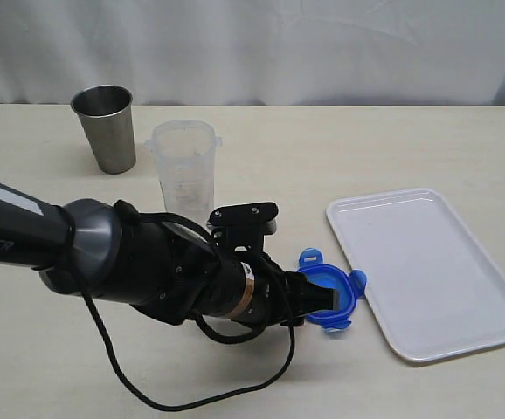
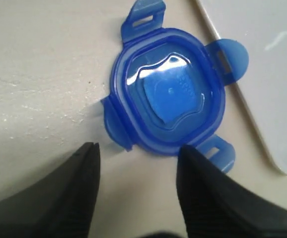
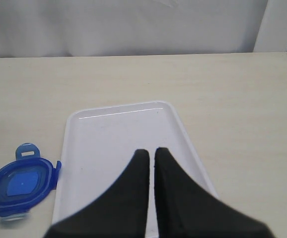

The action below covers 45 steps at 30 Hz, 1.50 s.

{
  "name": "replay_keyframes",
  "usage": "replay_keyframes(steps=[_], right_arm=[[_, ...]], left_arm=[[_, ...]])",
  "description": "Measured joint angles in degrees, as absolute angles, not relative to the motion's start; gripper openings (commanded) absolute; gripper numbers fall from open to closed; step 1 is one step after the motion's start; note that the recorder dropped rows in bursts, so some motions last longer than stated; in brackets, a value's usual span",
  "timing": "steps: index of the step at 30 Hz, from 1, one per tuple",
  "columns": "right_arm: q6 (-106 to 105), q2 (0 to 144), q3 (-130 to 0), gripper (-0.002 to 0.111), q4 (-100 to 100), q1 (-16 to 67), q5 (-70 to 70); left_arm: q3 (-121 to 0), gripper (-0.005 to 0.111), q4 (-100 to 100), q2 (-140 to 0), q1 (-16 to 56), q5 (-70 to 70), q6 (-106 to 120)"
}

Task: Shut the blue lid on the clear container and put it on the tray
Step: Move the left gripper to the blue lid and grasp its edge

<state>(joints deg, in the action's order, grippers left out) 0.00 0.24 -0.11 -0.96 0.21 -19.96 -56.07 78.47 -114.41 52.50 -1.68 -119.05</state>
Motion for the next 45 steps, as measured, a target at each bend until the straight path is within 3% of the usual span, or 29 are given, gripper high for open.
replay_keyframes(steps=[14, 38, 45], right_arm=[[0.00, 0.24, -0.11, 0.005, -0.96, 0.21, -19.96], [0.00, 0.24, -0.11, 0.005, -0.96, 0.21, -20.00], [0.00, 0.24, -0.11, 0.005, -0.96, 0.21, -20.00]], left_arm=[[-56.09, 0.051, 77.43, -115.99, 46.72, -6.30, -119.63], [-59.53, 0.051, 76.20, -119.03, 46.64, -9.95, -119.63], [-59.53, 0.029, 76.10, -119.30, 46.64, -9.95, -119.63]])
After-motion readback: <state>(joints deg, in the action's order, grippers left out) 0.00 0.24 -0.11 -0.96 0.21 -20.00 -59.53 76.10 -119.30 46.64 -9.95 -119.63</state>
